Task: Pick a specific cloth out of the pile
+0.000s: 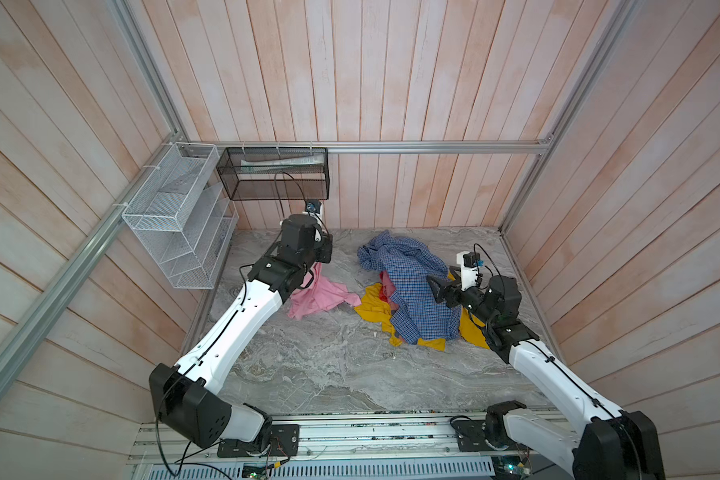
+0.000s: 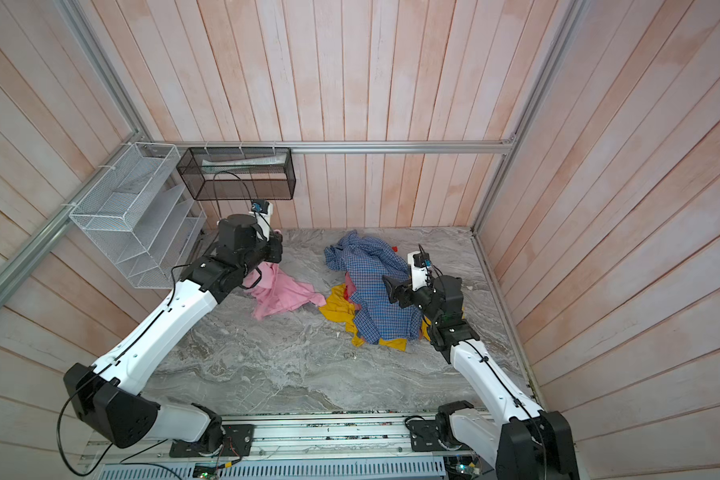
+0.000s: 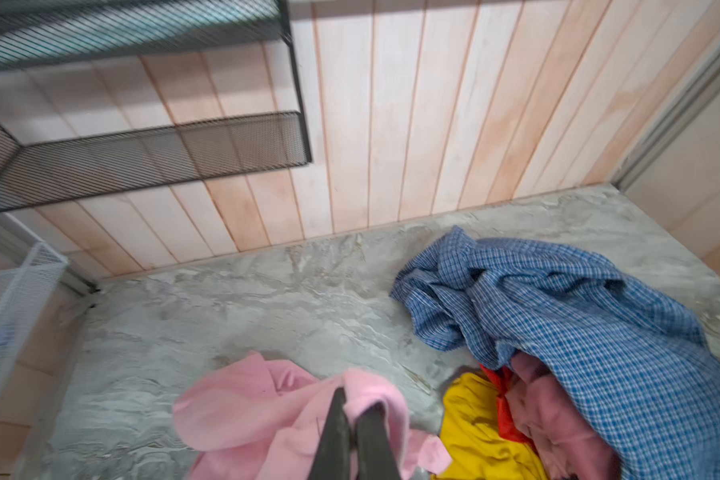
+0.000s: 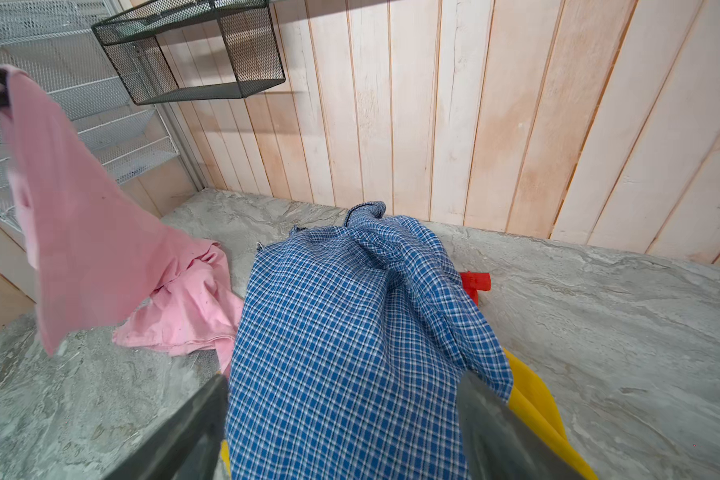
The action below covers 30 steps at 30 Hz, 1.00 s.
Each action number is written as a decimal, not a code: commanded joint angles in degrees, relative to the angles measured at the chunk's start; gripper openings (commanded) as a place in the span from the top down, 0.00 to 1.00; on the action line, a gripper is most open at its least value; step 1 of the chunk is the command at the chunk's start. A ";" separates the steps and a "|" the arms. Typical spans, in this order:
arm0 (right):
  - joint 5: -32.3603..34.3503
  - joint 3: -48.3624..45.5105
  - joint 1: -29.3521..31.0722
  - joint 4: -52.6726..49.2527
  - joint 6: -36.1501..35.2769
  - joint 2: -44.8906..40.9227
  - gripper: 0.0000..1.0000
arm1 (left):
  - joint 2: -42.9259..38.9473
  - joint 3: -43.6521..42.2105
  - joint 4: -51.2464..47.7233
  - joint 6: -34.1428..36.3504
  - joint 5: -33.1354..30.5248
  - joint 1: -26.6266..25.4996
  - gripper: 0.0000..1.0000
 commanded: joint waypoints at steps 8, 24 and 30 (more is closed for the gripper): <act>3.14 0.11 0.35 -1.75 -1.01 -1.24 0.14 | 15.96 1.54 -4.36 -3.14 5.12 -2.35 1.00; 4.65 -2.00 0.35 -2.86 -1.34 -3.31 0.13 | 24.92 -4.30 -11.13 -2.71 5.04 -5.53 0.57; 5.36 -1.78 0.35 -3.48 -1.92 -3.55 0.13 | 29.41 -2.76 -13.43 -3.77 3.45 -5.59 0.39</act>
